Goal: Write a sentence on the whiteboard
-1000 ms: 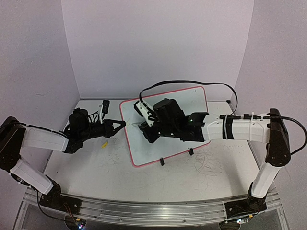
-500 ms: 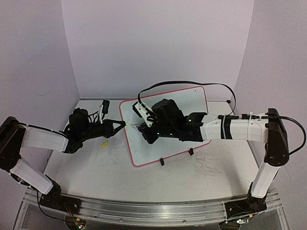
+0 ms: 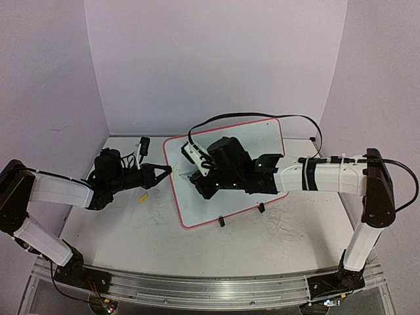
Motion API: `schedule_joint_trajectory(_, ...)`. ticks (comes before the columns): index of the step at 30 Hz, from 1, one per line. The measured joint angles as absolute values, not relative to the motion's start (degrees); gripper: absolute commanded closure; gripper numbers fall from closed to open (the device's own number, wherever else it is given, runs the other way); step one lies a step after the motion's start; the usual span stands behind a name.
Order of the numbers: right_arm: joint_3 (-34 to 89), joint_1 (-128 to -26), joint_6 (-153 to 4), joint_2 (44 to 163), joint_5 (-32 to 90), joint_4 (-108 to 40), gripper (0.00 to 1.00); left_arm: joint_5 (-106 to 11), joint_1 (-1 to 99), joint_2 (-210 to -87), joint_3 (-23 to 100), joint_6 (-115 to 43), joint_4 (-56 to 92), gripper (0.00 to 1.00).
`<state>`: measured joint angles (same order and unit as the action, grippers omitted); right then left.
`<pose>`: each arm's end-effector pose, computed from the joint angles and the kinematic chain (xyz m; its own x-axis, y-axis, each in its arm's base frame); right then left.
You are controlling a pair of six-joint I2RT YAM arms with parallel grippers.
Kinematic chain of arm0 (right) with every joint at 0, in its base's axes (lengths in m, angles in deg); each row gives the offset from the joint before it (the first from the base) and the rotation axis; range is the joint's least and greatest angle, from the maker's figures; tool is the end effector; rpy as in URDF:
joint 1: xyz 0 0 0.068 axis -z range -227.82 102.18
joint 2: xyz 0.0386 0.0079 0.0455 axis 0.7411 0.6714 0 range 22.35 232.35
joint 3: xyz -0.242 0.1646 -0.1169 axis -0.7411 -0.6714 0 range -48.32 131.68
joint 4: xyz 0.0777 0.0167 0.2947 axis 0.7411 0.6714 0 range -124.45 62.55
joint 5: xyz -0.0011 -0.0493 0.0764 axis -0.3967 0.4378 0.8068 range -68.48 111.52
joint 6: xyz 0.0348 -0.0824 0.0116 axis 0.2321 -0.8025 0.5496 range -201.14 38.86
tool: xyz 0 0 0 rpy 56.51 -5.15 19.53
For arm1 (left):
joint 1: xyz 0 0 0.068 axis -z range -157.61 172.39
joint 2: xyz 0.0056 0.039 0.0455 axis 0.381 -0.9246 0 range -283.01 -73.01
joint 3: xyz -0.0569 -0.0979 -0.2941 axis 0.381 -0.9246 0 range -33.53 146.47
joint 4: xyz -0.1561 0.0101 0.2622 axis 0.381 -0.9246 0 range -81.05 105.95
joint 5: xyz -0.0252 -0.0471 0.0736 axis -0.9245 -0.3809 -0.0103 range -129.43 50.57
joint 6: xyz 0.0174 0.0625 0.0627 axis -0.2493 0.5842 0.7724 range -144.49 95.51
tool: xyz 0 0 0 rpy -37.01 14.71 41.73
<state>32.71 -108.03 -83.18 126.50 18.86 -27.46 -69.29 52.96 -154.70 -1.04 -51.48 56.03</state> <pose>0.2618 0.4497 0.2750 -0.2189 -0.4541 -0.8636 -0.8553 0.5153 -0.0542 0.2839 -0.2144 0.2136 -0.5138 -0.1536 -0.8440 0.7082 0.4793 -0.5184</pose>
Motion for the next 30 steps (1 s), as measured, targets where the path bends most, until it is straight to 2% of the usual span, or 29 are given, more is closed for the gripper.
schedule_joint_trajectory(30, 34.1, -108.7, -83.0, 126.5, 14.6, -25.8, 1.00, -69.3, 53.0, -154.7, -1.0, -51.5, 56.0, 1.00)
